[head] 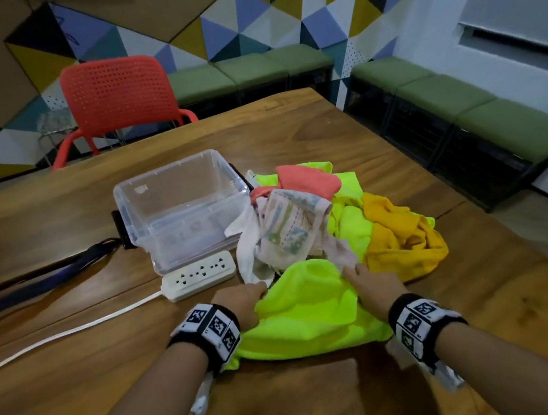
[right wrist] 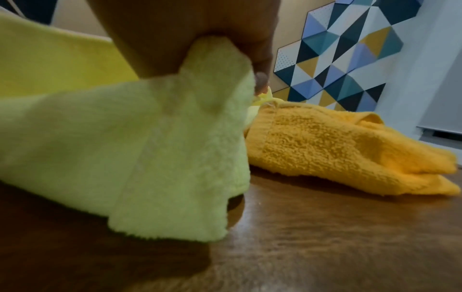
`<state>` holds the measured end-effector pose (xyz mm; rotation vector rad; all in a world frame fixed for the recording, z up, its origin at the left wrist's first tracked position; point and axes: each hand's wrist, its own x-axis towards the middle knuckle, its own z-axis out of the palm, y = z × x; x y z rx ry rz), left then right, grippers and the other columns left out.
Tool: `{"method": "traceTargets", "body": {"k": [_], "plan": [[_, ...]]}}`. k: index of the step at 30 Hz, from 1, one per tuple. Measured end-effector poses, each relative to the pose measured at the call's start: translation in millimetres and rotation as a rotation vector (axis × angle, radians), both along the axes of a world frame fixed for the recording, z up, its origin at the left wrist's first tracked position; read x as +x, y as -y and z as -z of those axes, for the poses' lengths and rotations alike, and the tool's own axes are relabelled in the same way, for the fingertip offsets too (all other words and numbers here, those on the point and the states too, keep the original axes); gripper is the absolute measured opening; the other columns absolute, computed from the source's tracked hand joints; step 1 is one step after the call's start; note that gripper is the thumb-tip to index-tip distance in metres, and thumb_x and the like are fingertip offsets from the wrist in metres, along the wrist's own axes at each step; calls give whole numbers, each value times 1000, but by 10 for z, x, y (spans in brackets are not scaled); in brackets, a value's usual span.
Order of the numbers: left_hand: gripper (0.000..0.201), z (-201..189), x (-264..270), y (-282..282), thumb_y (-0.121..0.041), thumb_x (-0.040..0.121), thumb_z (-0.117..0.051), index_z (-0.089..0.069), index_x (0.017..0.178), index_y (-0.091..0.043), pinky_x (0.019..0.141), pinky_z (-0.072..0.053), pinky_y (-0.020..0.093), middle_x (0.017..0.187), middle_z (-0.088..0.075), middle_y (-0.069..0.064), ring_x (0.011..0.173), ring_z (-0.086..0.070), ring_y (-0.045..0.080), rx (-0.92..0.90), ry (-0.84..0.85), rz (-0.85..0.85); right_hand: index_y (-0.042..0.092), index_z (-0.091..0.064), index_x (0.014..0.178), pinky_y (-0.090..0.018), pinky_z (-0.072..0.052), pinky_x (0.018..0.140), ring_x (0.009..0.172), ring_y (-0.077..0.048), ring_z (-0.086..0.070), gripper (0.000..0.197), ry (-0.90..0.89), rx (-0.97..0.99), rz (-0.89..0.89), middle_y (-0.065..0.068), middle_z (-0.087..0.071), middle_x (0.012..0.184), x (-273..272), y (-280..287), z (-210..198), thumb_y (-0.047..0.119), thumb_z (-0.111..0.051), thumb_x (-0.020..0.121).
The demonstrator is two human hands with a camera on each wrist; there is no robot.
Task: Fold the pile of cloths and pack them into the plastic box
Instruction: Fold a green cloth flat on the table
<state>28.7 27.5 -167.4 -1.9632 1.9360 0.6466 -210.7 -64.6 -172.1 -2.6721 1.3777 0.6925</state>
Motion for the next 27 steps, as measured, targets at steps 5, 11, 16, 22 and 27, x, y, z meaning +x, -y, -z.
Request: {"method": "traceTargets", "body": {"k": [5,11,16,22,27], "plan": [[74,-110,-77,-163,-68,88,-19,-53,120,-11,93,-42,35,111,-61,8,93,-58,20,279,30,-73,18,-41,138,-35,-39,68,113,-31,-52,46,-89,185,-220,-12,-44,129,-128,-167,-125,13,-44,92],[49,35,70,-236,-25,97,-38,-27,144,-26,91,-45,32,138,-48,15,112,-55,28,112,-114,-293,13,-59,113,-33,-35,77,110,-30,-51,30,65,71,-42,-17,-60,113,-100,-133,-261,22,-35,97],[66,280,121,-223,-33,89,-58,-24,145,-35,103,-38,39,143,-30,8,130,-37,28,-13,39,-94,14,-56,121,-33,-43,85,112,-28,-55,29,280,297,2,-11,-59,123,86,-164,-181,18,-45,95],[44,329,135,-151,-35,92,-50,-46,133,-19,106,-37,40,140,-41,8,129,-40,28,63,65,-89,34,-52,116,-39,-32,100,125,-25,-44,43,4,587,53,-5,-48,138,57,-150,-120,64,-38,89],[29,258,277,-110,-30,92,-48,-59,114,-15,94,-48,36,124,-59,6,114,-57,25,106,144,-213,15,-35,141,-26,-37,88,126,-26,-45,56,25,535,172,-12,-43,142,-75,-46,-66,48,-40,96]]}}
